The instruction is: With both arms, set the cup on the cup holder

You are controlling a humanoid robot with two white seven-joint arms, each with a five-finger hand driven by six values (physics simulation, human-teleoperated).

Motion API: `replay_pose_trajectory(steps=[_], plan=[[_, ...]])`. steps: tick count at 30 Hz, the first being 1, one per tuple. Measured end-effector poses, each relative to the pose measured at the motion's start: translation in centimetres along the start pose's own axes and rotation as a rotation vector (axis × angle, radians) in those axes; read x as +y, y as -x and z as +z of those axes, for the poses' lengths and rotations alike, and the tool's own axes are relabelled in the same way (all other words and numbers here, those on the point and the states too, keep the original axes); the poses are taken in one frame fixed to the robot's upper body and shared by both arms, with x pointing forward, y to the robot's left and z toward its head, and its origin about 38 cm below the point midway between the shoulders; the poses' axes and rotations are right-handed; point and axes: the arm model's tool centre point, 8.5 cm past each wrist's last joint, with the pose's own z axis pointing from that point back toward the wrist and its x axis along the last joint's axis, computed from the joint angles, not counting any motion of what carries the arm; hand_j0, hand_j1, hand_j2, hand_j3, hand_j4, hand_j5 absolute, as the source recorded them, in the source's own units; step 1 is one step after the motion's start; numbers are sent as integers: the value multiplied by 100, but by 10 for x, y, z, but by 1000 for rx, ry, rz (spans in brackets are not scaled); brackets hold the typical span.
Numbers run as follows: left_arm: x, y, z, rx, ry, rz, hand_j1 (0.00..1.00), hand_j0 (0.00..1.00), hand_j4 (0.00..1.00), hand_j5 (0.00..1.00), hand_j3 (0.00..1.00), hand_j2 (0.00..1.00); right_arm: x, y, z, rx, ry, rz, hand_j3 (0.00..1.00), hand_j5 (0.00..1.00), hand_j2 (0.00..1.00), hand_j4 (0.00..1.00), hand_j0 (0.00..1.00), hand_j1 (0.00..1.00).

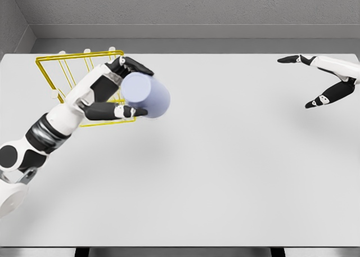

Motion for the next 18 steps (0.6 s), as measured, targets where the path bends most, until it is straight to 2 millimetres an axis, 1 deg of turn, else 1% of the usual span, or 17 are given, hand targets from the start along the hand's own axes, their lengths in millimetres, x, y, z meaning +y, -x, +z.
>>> replay_pose_trajectory(steps=[10, 18], plan=[[15, -10, 5, 0, -20, -29, 41, 41, 41, 41, 41, 41, -1, -1, 0, -1, 1, 2, 100, 100, 100, 100, 100, 100], [34, -27, 3, -20, -34, -71, 41, 41, 41, 41, 41, 41, -1, -1, -1, -2, 1, 2, 100, 100, 100, 100, 100, 100]])
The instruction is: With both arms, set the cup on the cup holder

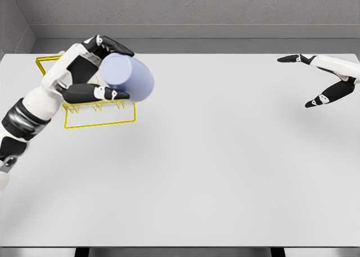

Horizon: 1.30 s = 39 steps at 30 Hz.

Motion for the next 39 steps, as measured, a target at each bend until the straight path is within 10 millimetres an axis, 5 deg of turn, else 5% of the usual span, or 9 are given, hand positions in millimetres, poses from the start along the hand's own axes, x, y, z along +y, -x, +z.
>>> replay_pose_trajectory(steps=[39], plan=[[41, -28, 23, 50, -19, -126, 41, 41, 41, 41, 41, 41, 5, 2, -7, -7, -6, -12, 100, 100, 100, 100, 100, 100]])
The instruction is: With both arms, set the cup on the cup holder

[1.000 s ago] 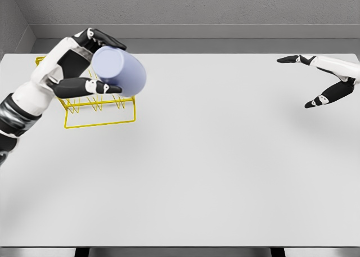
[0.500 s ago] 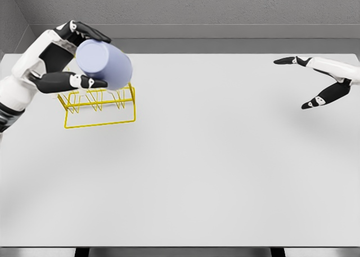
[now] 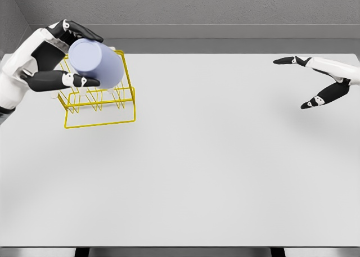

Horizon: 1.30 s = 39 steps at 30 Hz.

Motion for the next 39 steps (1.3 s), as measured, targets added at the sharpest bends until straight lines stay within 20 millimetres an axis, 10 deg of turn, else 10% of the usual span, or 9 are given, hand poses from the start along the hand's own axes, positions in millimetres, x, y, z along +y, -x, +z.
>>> replay_pose_trajectory(steps=[39], plan=[[4, 36, -3, 137, -69, 83, 41, 41, 41, 41, 41, 41, 0, 0, -1, -2, -2, 0, 100, 100, 100, 100, 100, 100]])
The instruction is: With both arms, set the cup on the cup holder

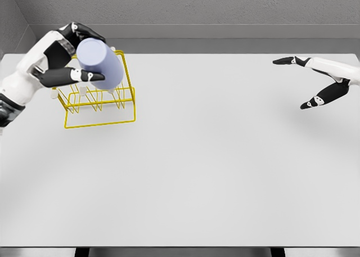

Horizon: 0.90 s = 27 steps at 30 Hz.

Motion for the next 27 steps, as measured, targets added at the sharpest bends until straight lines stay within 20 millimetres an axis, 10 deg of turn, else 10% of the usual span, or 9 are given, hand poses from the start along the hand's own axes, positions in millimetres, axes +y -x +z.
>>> replay_pose_trajectory(steps=[27], plan=[[-5, 25, 13, 70, -8, 22, 42, 42, 42, 42, 42, 42, 0, 0, -1, -1, -1, 0, 100, 100, 100, 100, 100, 100]])
